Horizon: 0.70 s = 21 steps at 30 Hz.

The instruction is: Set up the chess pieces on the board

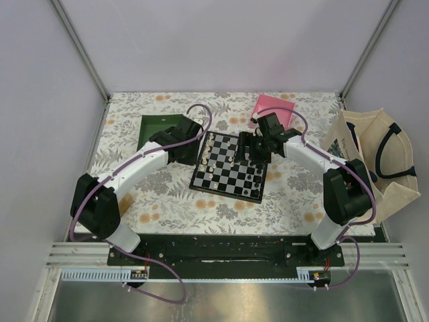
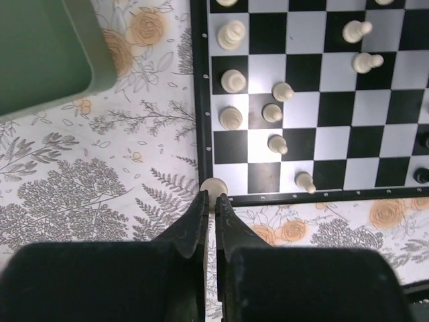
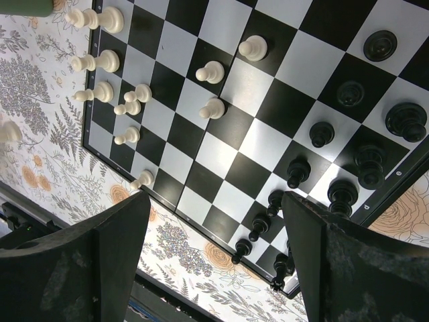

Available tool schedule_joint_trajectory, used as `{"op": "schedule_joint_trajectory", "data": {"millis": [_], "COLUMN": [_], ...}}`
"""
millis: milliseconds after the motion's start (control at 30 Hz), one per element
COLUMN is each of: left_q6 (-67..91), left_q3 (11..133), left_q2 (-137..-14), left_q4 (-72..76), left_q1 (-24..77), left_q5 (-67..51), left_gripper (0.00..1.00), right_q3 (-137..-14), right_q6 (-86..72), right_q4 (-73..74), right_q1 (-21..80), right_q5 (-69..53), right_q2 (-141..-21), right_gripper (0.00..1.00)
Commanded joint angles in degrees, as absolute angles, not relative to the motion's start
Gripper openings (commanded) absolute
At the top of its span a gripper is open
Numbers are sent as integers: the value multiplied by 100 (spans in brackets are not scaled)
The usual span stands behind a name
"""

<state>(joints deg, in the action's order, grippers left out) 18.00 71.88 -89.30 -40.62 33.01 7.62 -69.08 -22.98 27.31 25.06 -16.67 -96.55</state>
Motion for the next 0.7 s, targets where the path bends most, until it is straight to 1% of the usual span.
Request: {"op": "schedule_joint_trajectory", "data": {"millis": [0, 400, 667], "left_q6": [1916, 1960, 2004], "left_q3": [7032, 6944, 6908], "left_q2": [-8675, -9439, -9703], "left_q4": [-3920, -3490, -3384], "left_q1": [3445, 3612, 3665], "left_q5": [519, 369, 439], "left_gripper": [0, 0, 0], "right_q3": [-7093, -7093, -6970], "right_q6": [-2303, -2303, -2294], "right_q4": [2707, 2698, 2522], "right_q1": [2487, 2479, 2478], "right_q5": [-1758, -1810, -1925], "right_q2": [-9685, -9642, -9483], "right_gripper": [89, 89, 89]}}
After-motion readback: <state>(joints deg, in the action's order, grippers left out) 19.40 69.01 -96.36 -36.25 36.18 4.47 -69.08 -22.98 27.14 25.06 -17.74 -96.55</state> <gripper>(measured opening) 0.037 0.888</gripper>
